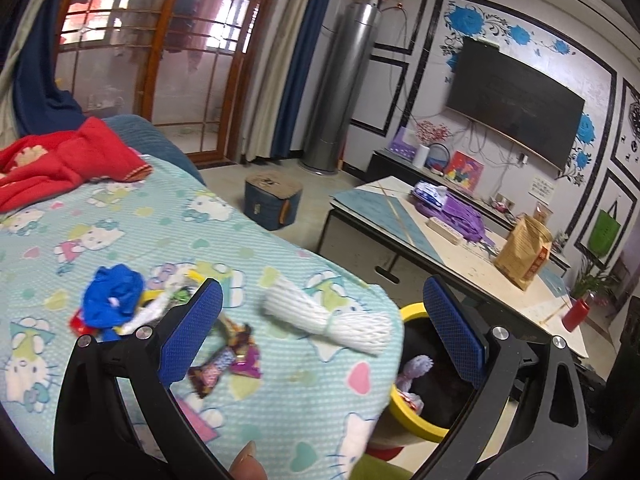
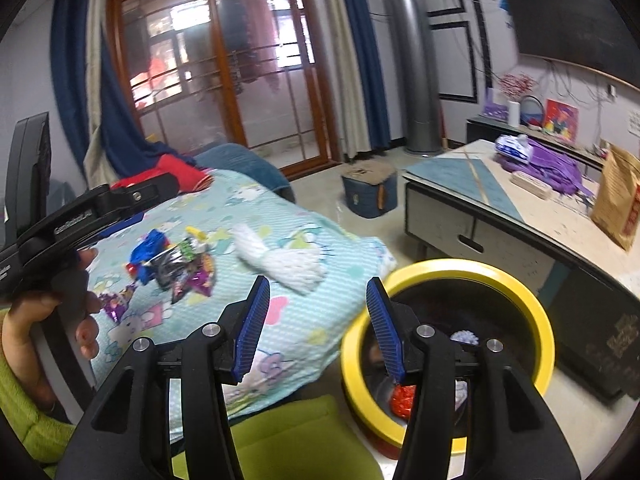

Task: Collect trash
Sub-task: 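Move both tools back toward the candy wrappers on the bed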

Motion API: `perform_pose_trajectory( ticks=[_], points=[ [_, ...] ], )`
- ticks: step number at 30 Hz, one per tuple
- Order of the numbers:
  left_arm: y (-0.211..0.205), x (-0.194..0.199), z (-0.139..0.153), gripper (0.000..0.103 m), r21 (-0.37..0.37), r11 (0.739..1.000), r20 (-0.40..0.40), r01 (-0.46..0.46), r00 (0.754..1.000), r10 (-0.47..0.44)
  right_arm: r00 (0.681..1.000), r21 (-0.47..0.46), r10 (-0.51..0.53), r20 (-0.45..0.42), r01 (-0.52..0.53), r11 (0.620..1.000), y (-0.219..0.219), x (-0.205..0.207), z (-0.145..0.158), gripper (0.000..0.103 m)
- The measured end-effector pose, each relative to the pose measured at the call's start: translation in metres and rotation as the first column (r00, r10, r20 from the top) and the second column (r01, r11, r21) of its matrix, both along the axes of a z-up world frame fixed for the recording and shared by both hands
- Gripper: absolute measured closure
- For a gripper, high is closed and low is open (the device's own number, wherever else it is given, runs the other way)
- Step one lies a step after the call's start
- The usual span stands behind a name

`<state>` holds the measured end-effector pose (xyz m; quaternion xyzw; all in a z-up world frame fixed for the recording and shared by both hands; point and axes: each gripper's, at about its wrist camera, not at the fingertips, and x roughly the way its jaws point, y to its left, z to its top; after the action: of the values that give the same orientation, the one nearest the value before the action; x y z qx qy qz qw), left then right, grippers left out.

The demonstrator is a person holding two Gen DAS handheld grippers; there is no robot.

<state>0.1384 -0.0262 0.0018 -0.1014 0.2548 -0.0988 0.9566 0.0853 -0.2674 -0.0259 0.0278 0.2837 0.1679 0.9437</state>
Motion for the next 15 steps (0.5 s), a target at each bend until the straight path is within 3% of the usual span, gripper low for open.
perform_pose_trajectory(
  ticks=[15],
  points=[
    [0.068,-0.004,-0.006,0.011,0.018,0.99,-0.016,-0.139,0.99,0.14,0.99,-0.032,0.142,-0.028,-0.142,0.989,0.071,0.013,0.002,0.052]
  ],
)
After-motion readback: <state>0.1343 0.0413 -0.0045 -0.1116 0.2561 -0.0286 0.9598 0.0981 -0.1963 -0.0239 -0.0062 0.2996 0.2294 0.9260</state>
